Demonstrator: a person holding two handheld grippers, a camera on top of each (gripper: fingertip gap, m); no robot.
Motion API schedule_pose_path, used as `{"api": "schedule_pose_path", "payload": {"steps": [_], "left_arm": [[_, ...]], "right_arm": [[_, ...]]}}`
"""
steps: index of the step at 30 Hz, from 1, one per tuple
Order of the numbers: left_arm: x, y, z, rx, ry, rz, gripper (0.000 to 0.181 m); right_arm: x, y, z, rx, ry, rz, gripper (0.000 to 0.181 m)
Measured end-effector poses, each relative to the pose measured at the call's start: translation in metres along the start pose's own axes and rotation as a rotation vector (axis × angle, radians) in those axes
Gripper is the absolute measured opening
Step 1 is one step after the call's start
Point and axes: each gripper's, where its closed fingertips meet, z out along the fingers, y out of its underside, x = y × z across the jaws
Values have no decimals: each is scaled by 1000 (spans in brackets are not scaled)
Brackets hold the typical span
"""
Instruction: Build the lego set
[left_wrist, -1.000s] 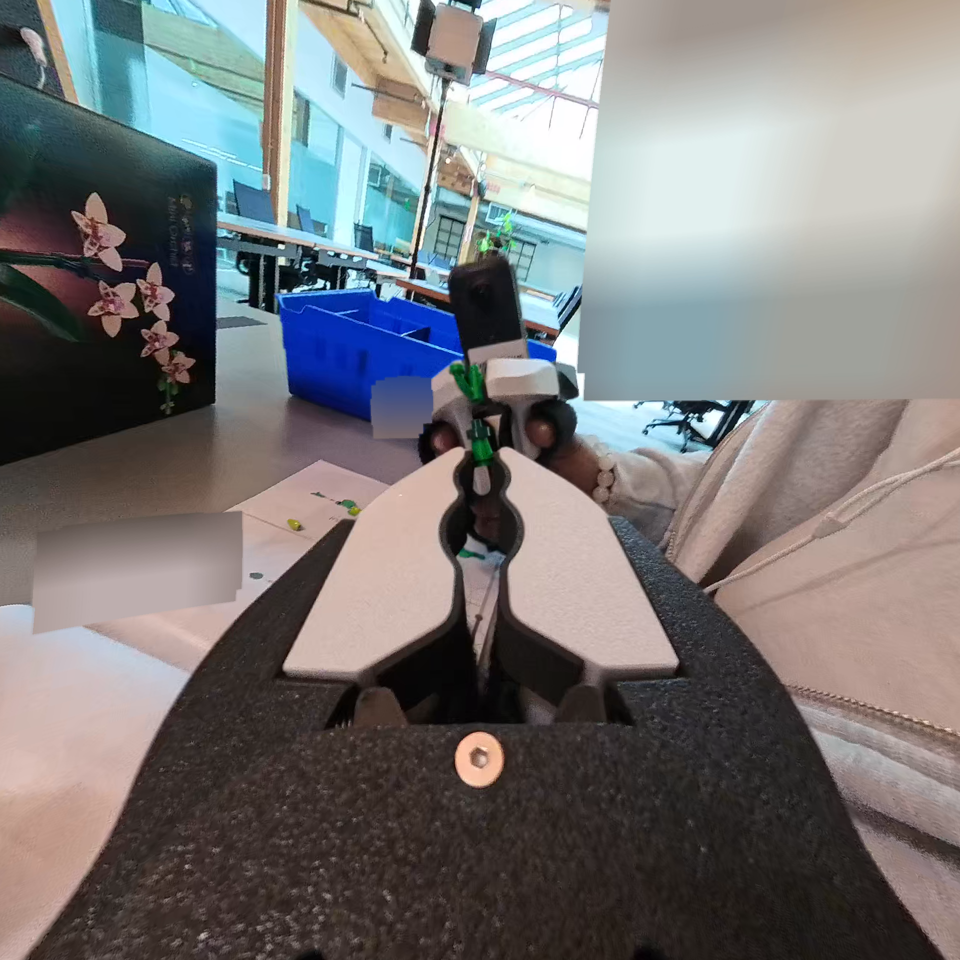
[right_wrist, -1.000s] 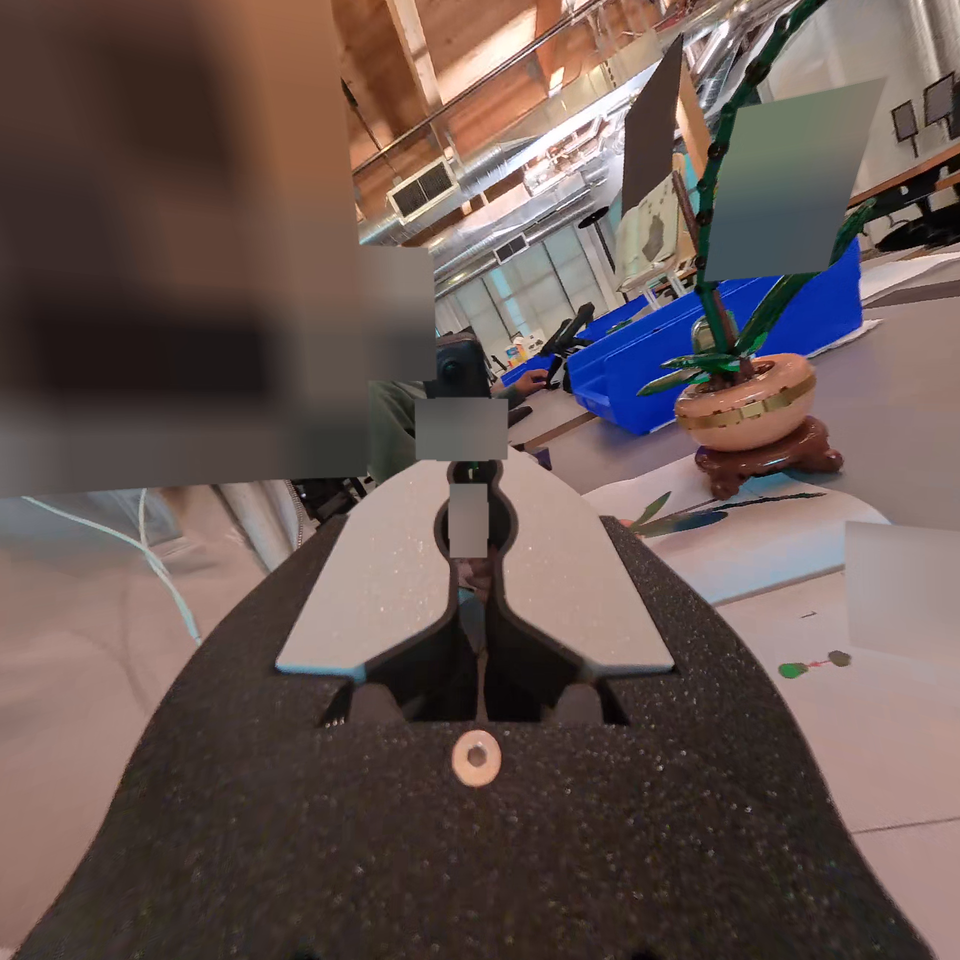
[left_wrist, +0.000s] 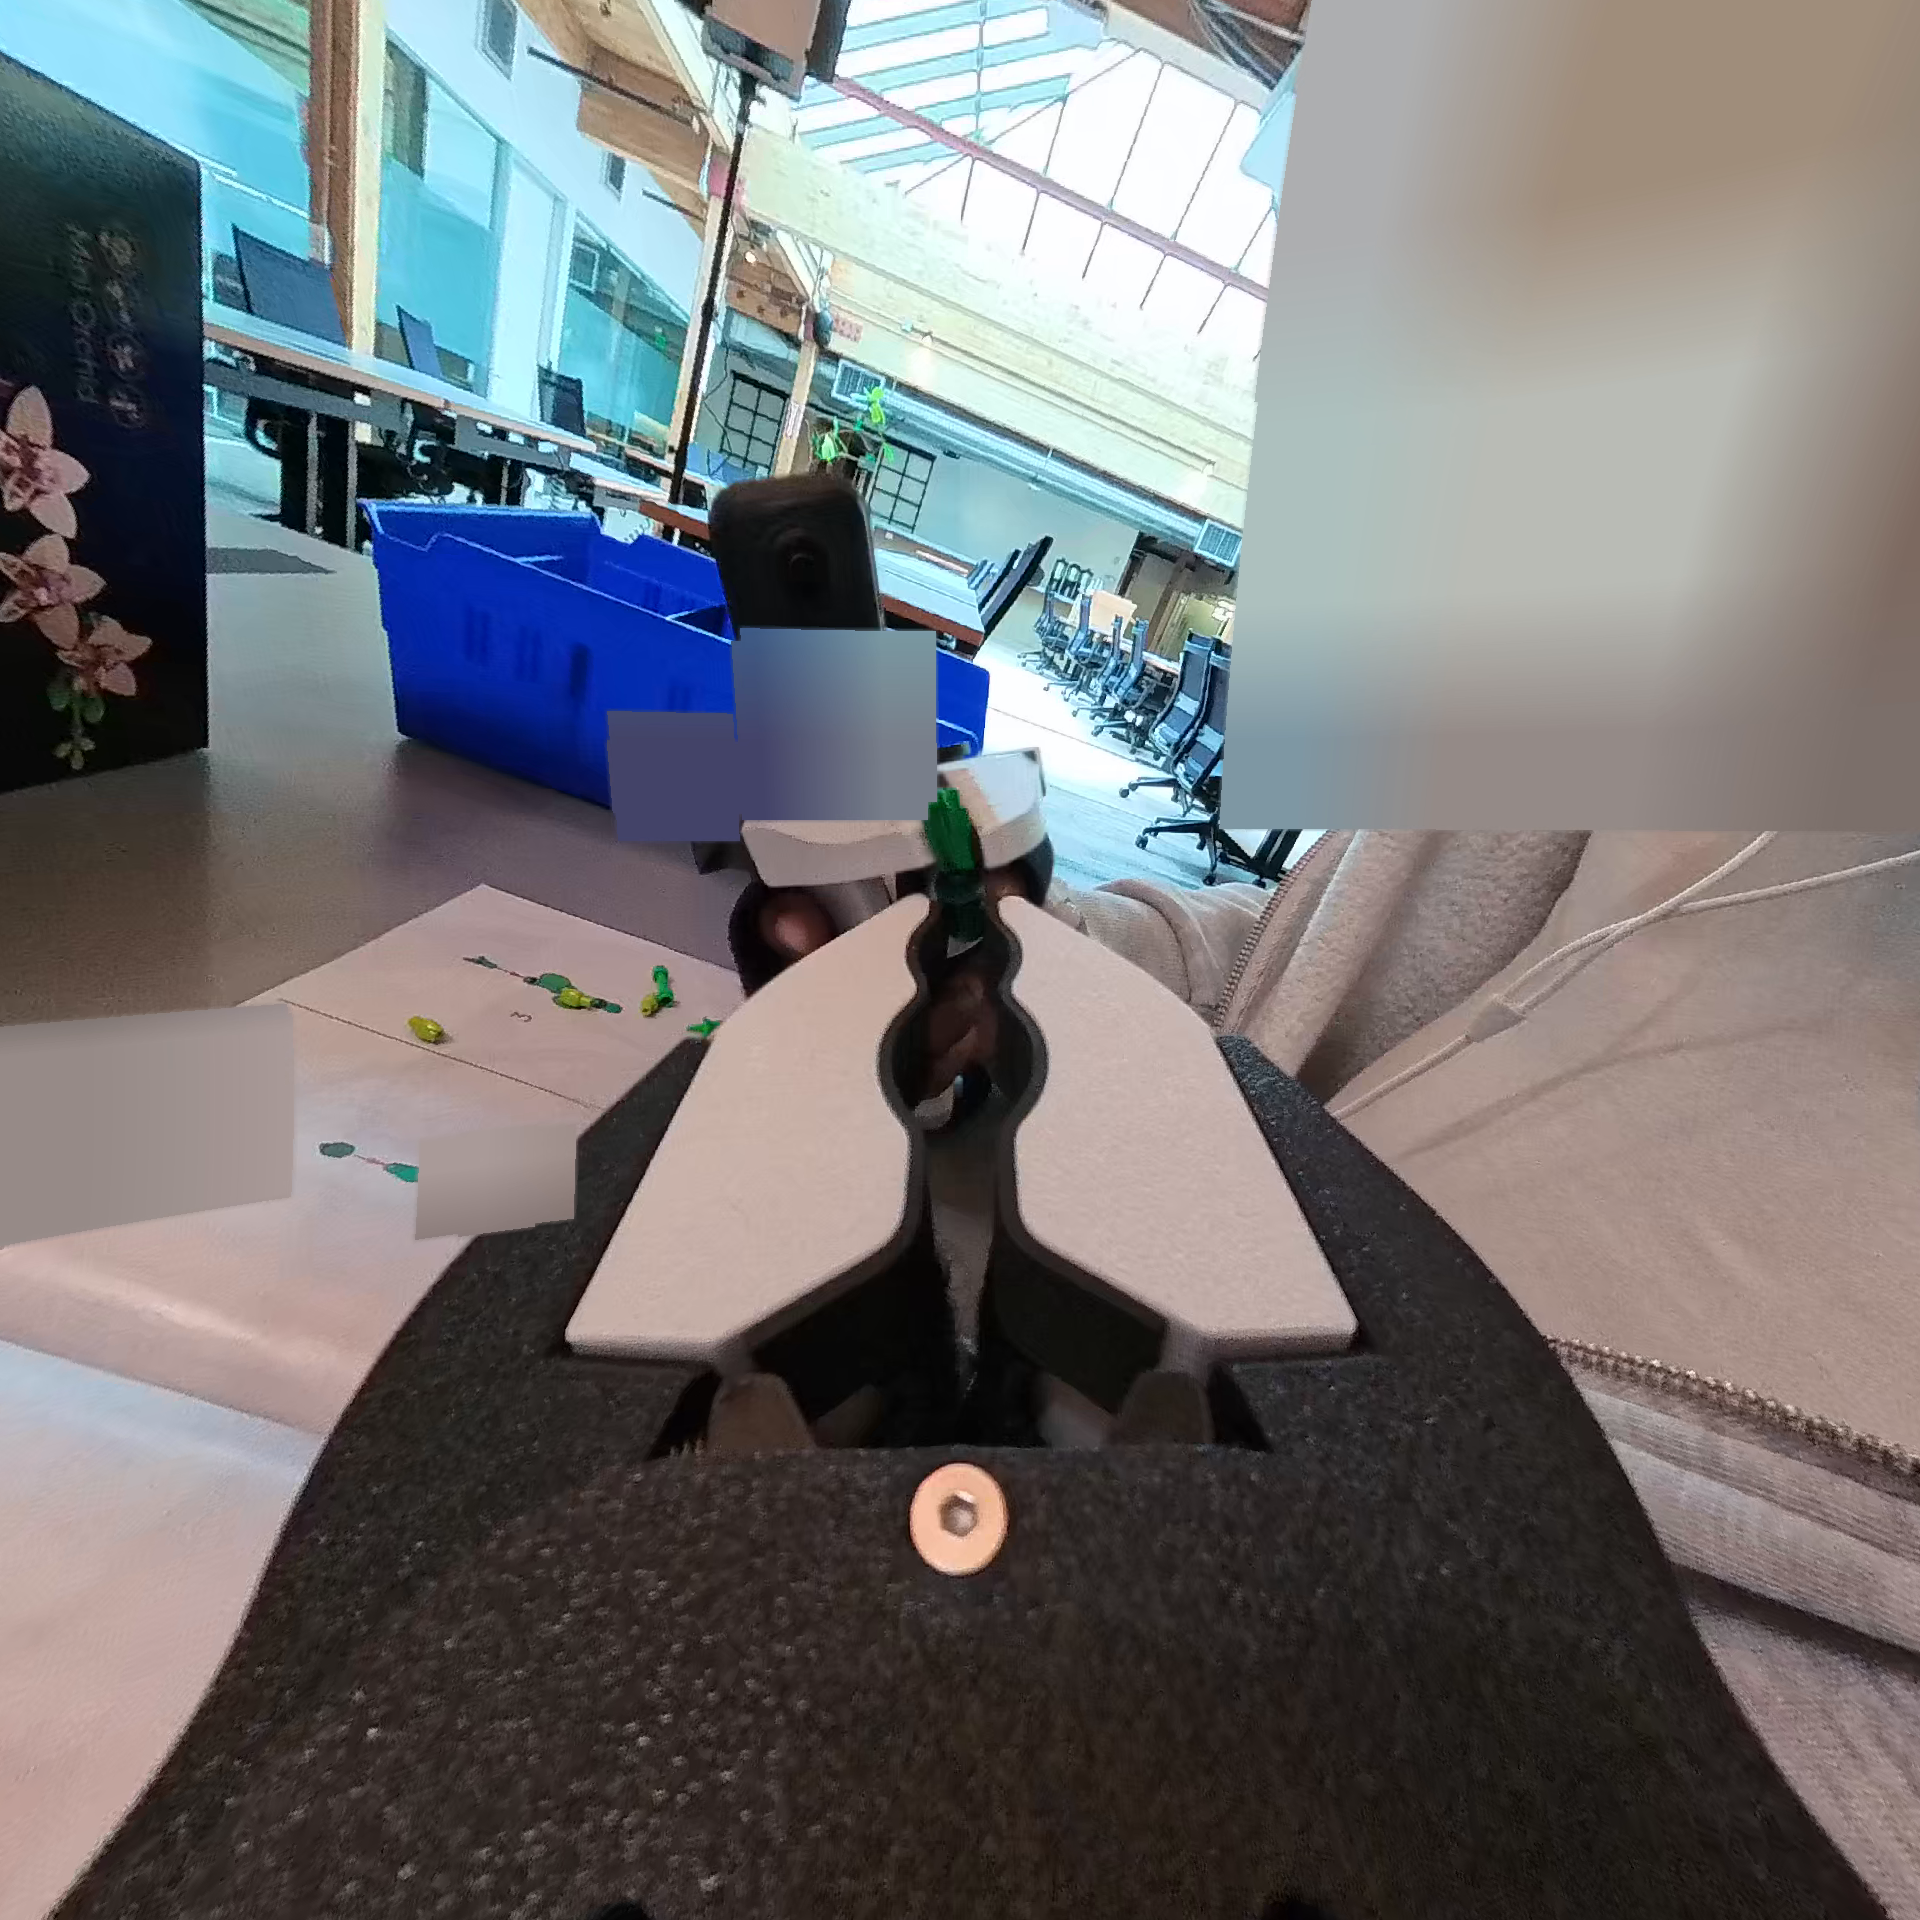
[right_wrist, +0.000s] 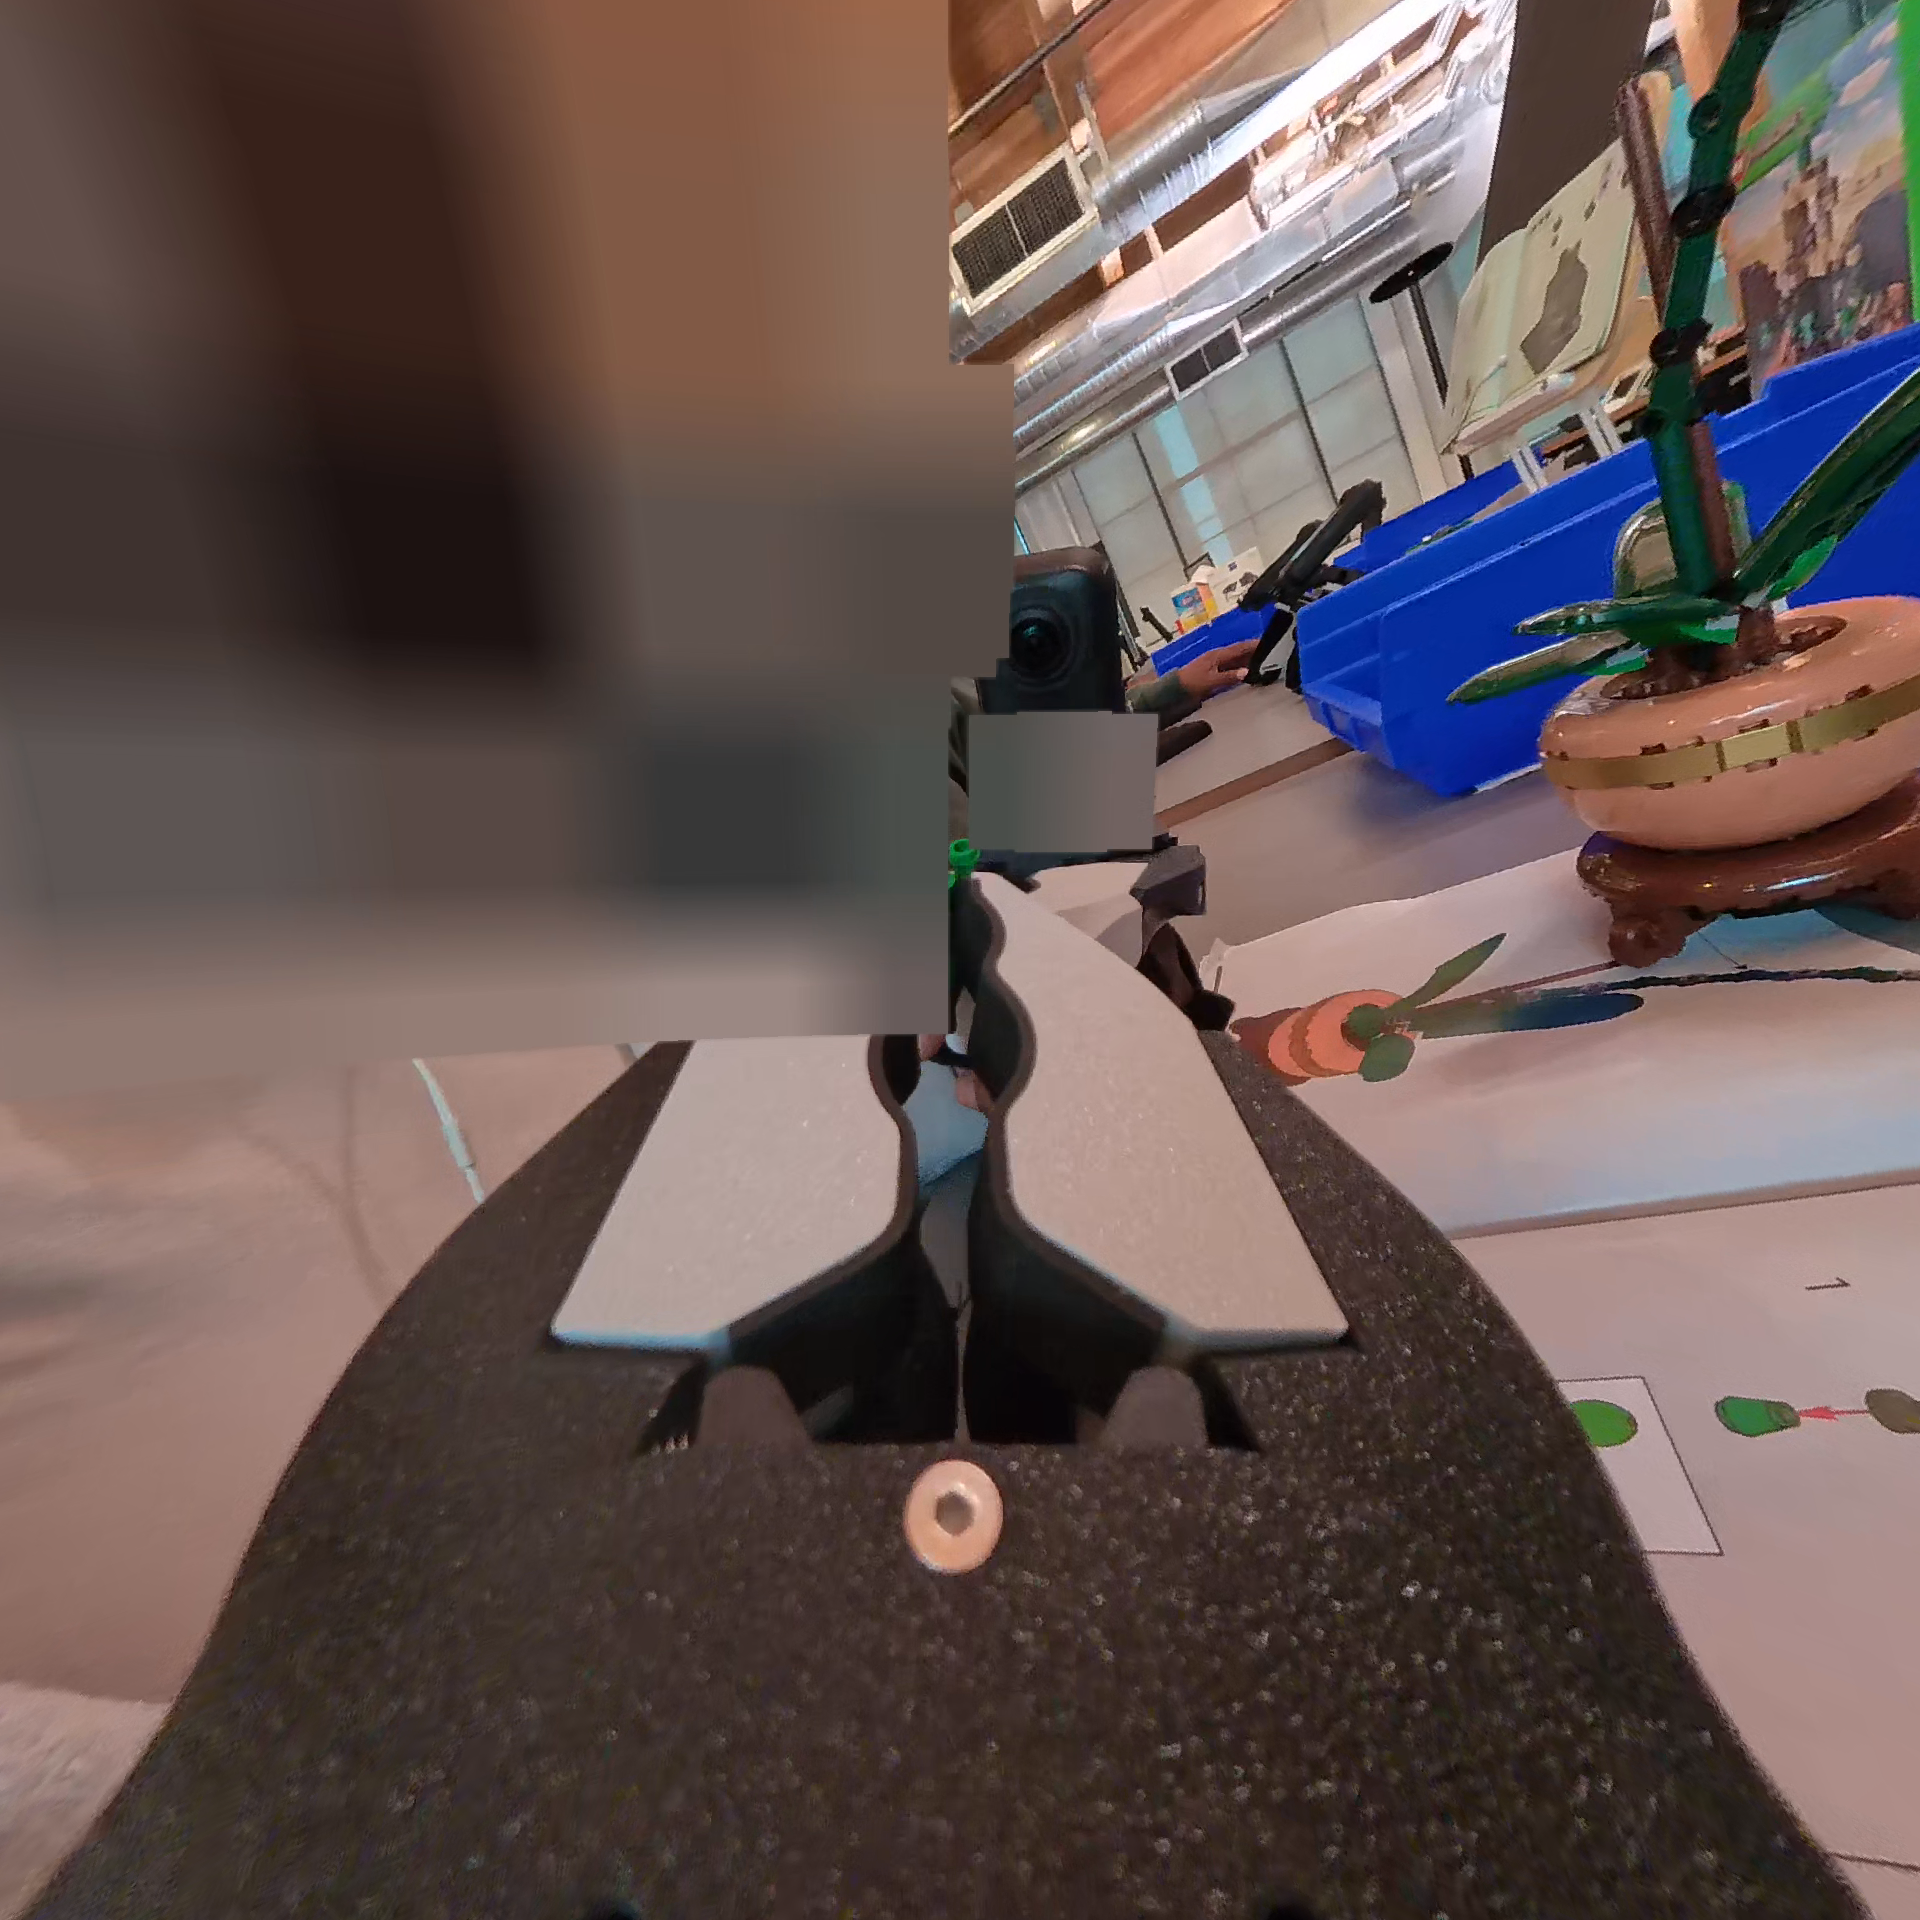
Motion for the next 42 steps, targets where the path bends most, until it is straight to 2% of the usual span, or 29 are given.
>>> {"api": "schedule_pose_path", "payload": {"steps": [5,14,24,42], "left_arm": [[-3,8,0,-61,-22,18,5],[-15,40,8,-324,-155,165,5],[-19,49,12,-397,-199,212,5],[-18,59,14,-463,-194,225,5]], "right_arm": [[3,7,-6,-98,44,-14,3],[10,28,-30,-296,175,3,3],[11,34,-42,-341,228,-15,3],[12,43,-49,-337,277,-18,3]]}}
